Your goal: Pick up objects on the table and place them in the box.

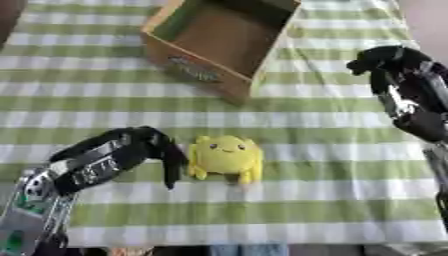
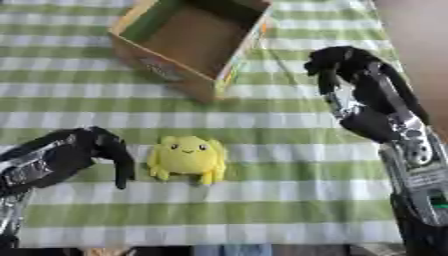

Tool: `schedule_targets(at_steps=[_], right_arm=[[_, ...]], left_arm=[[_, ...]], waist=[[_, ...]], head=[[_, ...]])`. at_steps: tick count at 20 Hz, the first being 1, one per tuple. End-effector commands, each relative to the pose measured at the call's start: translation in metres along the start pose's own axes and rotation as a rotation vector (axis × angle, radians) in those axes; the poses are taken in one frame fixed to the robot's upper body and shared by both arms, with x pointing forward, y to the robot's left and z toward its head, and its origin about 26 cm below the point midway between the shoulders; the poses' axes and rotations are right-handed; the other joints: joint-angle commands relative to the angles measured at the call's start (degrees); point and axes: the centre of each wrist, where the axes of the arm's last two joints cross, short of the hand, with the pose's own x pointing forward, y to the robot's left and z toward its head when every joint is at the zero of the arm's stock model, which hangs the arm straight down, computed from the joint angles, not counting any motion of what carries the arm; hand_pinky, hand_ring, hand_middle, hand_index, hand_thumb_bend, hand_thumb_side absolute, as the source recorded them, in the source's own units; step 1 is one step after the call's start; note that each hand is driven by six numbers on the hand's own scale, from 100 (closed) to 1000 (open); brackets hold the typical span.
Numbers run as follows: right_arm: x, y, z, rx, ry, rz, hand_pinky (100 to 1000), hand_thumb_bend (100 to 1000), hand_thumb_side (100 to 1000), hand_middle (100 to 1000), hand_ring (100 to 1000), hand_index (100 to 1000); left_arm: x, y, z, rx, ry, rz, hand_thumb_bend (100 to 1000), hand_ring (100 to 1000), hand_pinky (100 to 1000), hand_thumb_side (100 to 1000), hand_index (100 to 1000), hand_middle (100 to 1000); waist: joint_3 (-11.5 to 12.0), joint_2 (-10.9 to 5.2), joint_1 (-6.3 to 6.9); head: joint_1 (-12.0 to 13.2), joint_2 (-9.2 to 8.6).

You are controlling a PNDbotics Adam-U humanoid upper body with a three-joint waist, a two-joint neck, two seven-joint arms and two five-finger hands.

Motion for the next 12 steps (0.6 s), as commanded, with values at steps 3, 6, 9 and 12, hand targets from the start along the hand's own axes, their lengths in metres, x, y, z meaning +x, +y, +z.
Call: schedule_targets(at_steps=[3, 6, 9, 12], right_arm=[[0.0056, -0.0066, -0.0038, -0.004, -0.026, 0.016, 771, 100, 529, 561, 723, 760], [0.0059, -0.0067, -0.004, -0.009, -0.025, 0.016, 770, 100, 531, 559, 721, 757], [0.0066, -0.0067, -0.004, -0.014, -0.026, 0.017, 769, 100, 538, 557, 720, 756], [0.007, -0.0069, -0.0036, -0.024, -0.023, 0.019, 767, 100, 548, 554, 717, 753]], left_arm=[[0.008, 0.0037, -0.0008, -0.013, -0.01, -0.028, 196, 479, 610, 1000, 742, 489], [0.0079, 0.0037, -0.0009, -0.013, -0.01, -0.026, 199, 479, 609, 1000, 743, 489], [0.0081, 0.0035, -0.0013, -0.014, -0.011, -0.021, 203, 481, 609, 1000, 740, 484], [0.0087, 0.0038, -0.0014, -0.012, -0.015, -0.019, 205, 489, 609, 1000, 740, 478]], waist=[[-0.01, -1.12, 0.02], [0.02, -1.12, -0.02], [0.0, -1.11, -0.04], [-0.01, -1.12, -0.07]], head=[[-0.09, 0.08], [-0.08, 0.08], [-0.03, 0.09], [-0.02, 0.05]])
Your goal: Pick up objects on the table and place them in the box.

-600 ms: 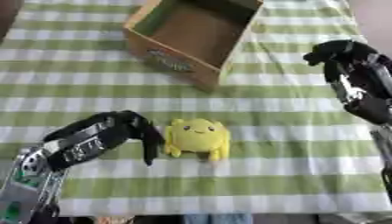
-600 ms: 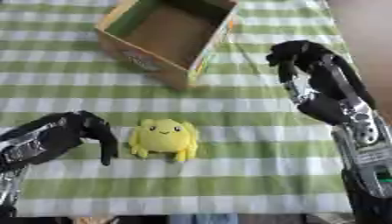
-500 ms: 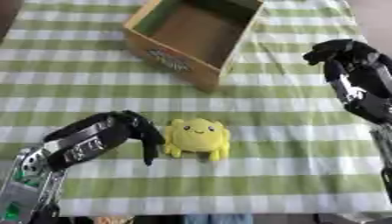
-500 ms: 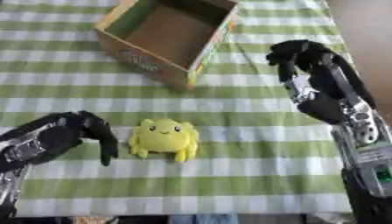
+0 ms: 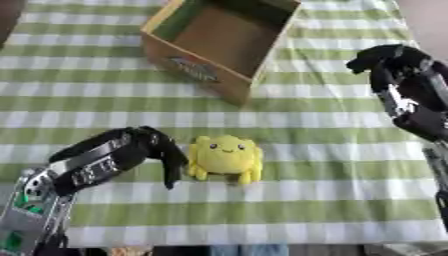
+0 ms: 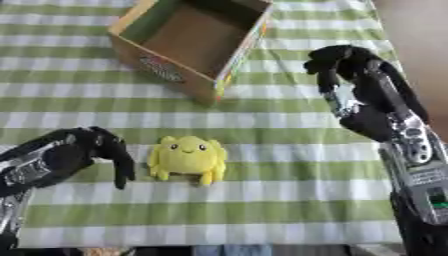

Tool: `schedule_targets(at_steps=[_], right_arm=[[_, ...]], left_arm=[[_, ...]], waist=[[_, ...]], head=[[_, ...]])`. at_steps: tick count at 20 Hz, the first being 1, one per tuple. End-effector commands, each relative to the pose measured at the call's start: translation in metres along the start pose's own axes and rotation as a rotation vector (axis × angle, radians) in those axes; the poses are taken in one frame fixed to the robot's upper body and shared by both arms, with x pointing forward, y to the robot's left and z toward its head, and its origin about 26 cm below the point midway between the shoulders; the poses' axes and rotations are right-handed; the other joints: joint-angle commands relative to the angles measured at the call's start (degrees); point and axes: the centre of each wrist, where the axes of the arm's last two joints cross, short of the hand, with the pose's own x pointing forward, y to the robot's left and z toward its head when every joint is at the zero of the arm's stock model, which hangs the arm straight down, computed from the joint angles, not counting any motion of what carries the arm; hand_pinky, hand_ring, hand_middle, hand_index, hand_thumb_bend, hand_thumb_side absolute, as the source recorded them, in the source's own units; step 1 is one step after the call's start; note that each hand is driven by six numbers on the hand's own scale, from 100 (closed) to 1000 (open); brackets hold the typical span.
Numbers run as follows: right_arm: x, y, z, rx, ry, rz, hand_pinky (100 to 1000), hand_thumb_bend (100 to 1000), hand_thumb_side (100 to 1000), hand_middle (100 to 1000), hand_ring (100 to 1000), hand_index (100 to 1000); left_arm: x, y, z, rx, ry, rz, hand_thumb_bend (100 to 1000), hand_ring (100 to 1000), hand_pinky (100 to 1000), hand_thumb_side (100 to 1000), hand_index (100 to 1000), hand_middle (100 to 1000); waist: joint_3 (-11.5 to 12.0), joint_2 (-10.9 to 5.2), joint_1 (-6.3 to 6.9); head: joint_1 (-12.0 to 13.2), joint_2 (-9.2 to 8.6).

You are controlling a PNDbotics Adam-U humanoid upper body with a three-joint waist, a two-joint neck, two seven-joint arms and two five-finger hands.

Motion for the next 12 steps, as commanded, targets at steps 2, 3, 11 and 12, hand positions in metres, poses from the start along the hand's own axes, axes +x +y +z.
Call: schedule_targets(at_steps=[2, 3, 11, 12], right_arm=[[0.007, -0.007, -0.003, -0.019, -0.02, 0.019, 768, 100, 543, 554, 717, 752], [0.008, -0.007, -0.003, -0.022, -0.02, 0.02, 768, 100, 543, 555, 717, 752], [0.013, -0.011, -0.004, -0.058, -0.024, 0.068, 768, 100, 536, 559, 720, 753], [0.014, -0.012, -0.004, -0.061, -0.028, 0.074, 768, 100, 537, 559, 720, 753]], left_arm=[[0.009, 0.004, -0.001, -0.012, -0.015, -0.026, 205, 499, 612, 1000, 747, 477], [0.009, 0.005, -0.001, -0.012, -0.016, -0.028, 208, 502, 612, 1000, 748, 473], [0.025, 0.017, 0.003, -0.038, -0.053, -0.14, 129, 564, 627, 1000, 789, 516], [0.027, 0.02, 0.005, -0.039, -0.058, -0.167, 108, 573, 632, 1000, 789, 527]], waist=[[-0.04, -1.12, 0.01], [-0.07, -1.12, 0.01], [-0.62, -1.26, 0.28], [-0.7, -1.3, 0.34]], head=[[-0.01, 0.03], [-0.01, 0.03], [0.07, 0.19], [0.03, 0.23]])
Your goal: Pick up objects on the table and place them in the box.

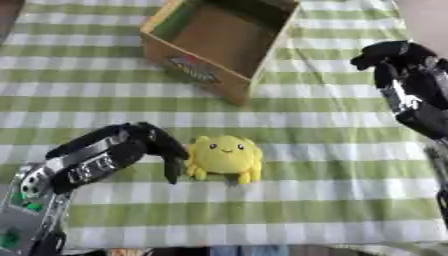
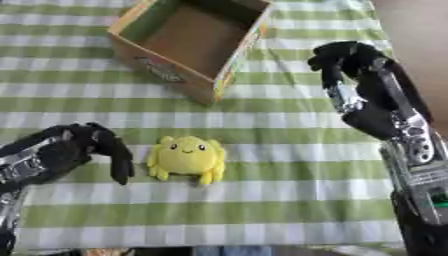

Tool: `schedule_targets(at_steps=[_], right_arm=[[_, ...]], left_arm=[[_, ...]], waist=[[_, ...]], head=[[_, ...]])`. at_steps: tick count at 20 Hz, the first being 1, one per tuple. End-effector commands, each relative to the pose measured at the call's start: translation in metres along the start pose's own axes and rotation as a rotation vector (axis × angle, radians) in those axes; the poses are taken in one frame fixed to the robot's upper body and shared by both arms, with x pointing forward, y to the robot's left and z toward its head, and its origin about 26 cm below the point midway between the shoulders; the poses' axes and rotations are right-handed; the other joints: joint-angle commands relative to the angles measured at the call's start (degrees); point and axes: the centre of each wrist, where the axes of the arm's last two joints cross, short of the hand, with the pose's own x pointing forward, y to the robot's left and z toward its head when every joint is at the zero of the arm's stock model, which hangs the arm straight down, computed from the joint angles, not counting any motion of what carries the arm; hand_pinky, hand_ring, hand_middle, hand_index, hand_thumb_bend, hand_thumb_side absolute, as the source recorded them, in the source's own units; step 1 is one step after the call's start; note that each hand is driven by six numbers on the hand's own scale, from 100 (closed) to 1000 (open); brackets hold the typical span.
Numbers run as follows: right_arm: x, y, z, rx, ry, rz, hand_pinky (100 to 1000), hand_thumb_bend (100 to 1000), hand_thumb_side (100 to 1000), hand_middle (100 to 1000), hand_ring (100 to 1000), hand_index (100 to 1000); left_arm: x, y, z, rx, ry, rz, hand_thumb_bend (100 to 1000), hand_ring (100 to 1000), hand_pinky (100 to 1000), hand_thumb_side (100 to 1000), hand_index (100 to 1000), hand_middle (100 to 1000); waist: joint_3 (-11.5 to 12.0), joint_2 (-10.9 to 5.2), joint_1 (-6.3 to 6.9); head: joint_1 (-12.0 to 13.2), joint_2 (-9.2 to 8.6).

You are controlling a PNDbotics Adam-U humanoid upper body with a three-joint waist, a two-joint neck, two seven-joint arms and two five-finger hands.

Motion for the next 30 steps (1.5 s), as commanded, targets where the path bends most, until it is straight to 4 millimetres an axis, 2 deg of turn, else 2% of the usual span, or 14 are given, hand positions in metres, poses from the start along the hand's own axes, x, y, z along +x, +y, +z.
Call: schedule_targets(at_steps=[1, 7, 16, 17, 18, 25, 29, 30], right_arm=[[0.01, -0.008, -0.004, -0.011, -0.033, 0.048, 769, 100, 536, 561, 721, 754], [0.021, -0.016, -0.007, -0.033, -0.08, 0.091, 774, 100, 529, 572, 734, 758], [0.038, -0.029, -0.011, -0.052, -0.123, 0.15, 776, 100, 525, 575, 735, 762], [0.038, -0.029, -0.011, -0.051, -0.123, 0.151, 776, 100, 585, 575, 734, 762], [0.038, -0.03, -0.011, -0.052, -0.122, 0.153, 776, 100, 525, 575, 734, 762], [0.038, -0.032, -0.01, -0.049, -0.114, 0.155, 774, 100, 525, 572, 730, 762], [0.038, -0.032, -0.01, -0.047, -0.112, 0.153, 774, 100, 525, 571, 729, 761], [0.038, -0.032, -0.009, -0.048, -0.111, 0.153, 773, 100, 525, 571, 729, 761]], left_arm=[[0.012, 0.011, 0.005, -0.015, -0.021, -0.1, 100, 580, 634, 1000, 790, 535], [0.02, 0.021, 0.006, -0.067, -0.028, -0.242, 100, 665, 675, 951, 834, 625], [0.035, 0.034, -0.009, -0.239, -0.016, -0.496, 100, 723, 727, 871, 867, 699], [0.037, 0.035, -0.012, -0.272, -0.014, -0.533, 100, 724, 730, 853, 868, 704], [0.039, 0.036, -0.014, -0.303, -0.015, -0.567, 100, 724, 730, 860, 867, 704], [0.051, 0.044, -0.026, -0.521, -0.041, -0.769, 100, 719, 753, 779, 859, 706], [0.056, 0.047, -0.03, -0.598, -0.017, -0.852, 100, 686, 759, 702, 857, 698], [0.056, 0.048, -0.03, -0.602, -0.008, -0.868, 100, 669, 755, 660, 855, 695]], waist=[[-0.2, -1.22, 0.26], [-1.29, -1.69, 0.6], [-4.47, -2.92, 0.95], [-4.81, -3.05, 1.01], [-5.11, -3.16, 1.05], [-6.64, -3.81, 1.3], [-7.0, -3.98, 1.37], [-7.04, -4.0, 1.38]], head=[[-0.01, 0.26], [0.18, 0.57], [0.63, 0.81], [0.58, 0.81], [0.52, 0.81], [0.34, 0.67], [0.02, 0.32], [-0.08, 0.23]])
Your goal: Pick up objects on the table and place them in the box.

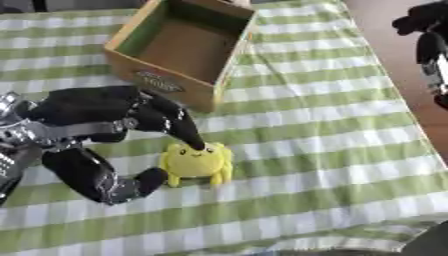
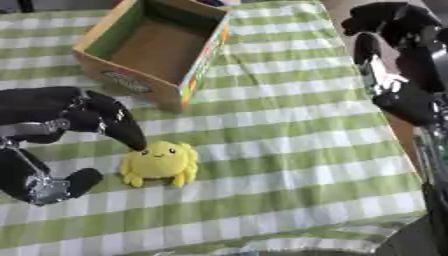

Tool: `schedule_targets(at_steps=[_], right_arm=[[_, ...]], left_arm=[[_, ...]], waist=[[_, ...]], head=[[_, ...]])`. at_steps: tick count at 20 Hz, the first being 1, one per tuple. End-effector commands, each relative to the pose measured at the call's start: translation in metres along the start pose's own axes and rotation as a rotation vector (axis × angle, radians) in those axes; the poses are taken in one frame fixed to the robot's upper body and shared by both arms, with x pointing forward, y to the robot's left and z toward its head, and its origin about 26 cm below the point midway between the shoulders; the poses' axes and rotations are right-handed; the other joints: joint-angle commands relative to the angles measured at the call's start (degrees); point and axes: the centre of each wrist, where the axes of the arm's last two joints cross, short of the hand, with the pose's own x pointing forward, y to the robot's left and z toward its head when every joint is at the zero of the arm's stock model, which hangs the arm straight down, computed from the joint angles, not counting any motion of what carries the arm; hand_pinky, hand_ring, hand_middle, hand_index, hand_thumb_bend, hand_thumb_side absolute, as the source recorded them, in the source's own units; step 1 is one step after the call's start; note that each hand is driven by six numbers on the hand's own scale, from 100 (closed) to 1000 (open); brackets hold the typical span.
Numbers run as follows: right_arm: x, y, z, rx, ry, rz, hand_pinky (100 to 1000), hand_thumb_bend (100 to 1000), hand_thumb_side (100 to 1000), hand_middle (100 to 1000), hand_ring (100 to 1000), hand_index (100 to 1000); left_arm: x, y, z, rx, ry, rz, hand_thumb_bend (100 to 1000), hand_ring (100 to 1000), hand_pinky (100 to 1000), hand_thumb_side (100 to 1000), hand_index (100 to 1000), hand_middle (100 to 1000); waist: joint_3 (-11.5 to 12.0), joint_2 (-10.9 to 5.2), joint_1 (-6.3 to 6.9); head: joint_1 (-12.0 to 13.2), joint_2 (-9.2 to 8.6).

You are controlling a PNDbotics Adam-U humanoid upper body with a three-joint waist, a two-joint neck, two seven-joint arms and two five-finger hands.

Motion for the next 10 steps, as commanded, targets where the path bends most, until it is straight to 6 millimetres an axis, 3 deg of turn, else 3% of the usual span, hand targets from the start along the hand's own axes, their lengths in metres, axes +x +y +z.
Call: schedule_targets(at_steps=[1, 7, 10], right_arm=[[0.007, -0.009, -0.004, 0.005, -0.024, 0.029, 773, 100, 525, 570, 728, 761], [0.006, -0.008, -0.004, 0.006, -0.02, 0.027, 773, 100, 525, 569, 727, 760], [0.006, -0.007, -0.004, 0.008, -0.019, 0.023, 773, 100, 525, 569, 727, 760]], left_arm=[[0.005, 0.009, 0.002, -0.216, -0.095, -0.199, 100, 663, 751, 636, 854, 694], [-0.002, 0.004, -0.003, -0.193, -0.007, -0.237, 100, 652, 733, 474, 844, 687], [-0.012, -0.004, -0.005, -0.18, 0.033, -0.244, 100, 655, 735, 460, 842, 690]], waist=[[-0.09, -1.14, 0.02], [-0.12, -1.15, -0.03], [-0.13, -1.16, -0.06]], head=[[-0.41, -0.34], [-1.09, -0.75], [-1.27, -1.0]])
